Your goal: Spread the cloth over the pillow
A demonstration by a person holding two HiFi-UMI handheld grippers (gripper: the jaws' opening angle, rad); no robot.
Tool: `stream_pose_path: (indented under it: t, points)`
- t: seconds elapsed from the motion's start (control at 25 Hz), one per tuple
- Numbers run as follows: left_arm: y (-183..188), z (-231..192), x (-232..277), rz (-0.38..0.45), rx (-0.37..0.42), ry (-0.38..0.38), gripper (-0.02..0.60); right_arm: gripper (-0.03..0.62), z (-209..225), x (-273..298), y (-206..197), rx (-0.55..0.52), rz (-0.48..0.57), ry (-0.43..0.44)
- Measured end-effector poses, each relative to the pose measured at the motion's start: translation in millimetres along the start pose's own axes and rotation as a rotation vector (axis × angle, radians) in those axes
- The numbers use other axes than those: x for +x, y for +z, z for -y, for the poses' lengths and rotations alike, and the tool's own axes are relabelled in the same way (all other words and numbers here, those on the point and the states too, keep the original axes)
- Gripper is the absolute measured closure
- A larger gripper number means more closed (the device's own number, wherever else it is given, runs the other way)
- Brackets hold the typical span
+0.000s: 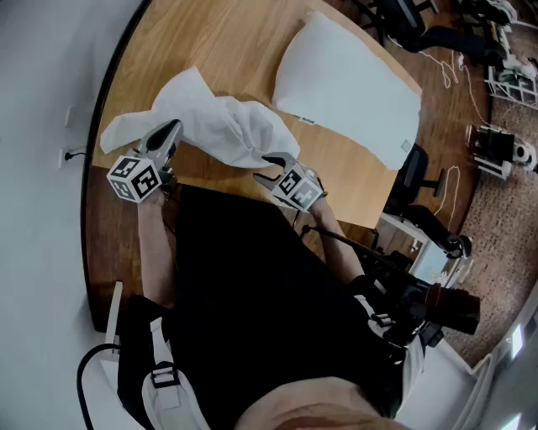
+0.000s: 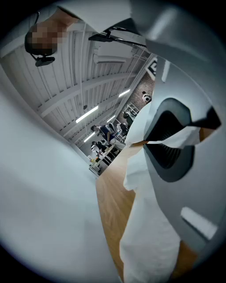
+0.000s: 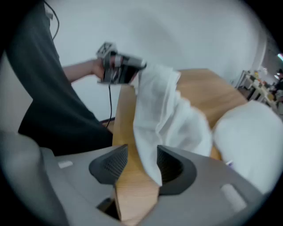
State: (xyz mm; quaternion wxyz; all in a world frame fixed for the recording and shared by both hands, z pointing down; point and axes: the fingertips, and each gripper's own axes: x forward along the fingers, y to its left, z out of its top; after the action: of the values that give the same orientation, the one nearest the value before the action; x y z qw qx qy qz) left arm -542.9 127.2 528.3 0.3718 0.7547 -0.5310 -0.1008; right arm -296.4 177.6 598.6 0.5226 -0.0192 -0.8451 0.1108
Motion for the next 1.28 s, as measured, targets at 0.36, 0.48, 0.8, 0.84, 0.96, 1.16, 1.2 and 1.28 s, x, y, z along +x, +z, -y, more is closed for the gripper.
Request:
stream_pose_path:
  t: [0.36, 0.48, 0.8, 0.84, 0.96, 1.16, 1.2, 1.28]
  points:
    - [-23.3, 3.6, -23.5, 0.018, -0.026, 0.073, 0.578, 0.381, 112.0, 36.4, 240.8, -0.037, 0.399, 0.161]
    - [-18.9, 2.3, -46.4, 0.060, -0.024, 0.110, 0.578, 0.373, 118.6, 89.4, 267.0, -0.033, 0.290, 0.224]
    - [-13.5, -26.2, -94.6, 0.129, -0.059, 0.200, 0.578, 0.563, 115.7, -16.2, 264.0, -0.088, 0.345, 0.007]
    - [-11.2, -28.8, -94.4, 0.135, -0.062, 0.197, 0.578, 0.565, 116.6, -51.7, 262.9, -0.081, 0.391, -0.035]
    - [7.7, -29.7, -89.2, 0.171, -0.060, 0.165, 0.578, 0.571, 119.3, -193.7, 261.3, -0.035, 0.595, -0.203]
    - [51.4, -8.7, -88.5, 0.274, -0.003, 0.061, 0.479, 0.572, 134.3, -415.4, 155.5, 0.139, 0.862, -0.595]
    - [56.6, -4.6, -86.6, 0.270, 0.013, 0.050, 0.476, 0.572, 133.4, -437.1, 129.2, 0.172, 0.856, -0.659]
    - [57.8, -1.0, -77.2, 0.230, 0.047, 0.035, 0.476, 0.572, 123.2, -461.5, 84.0, 0.239, 0.836, -0.747]
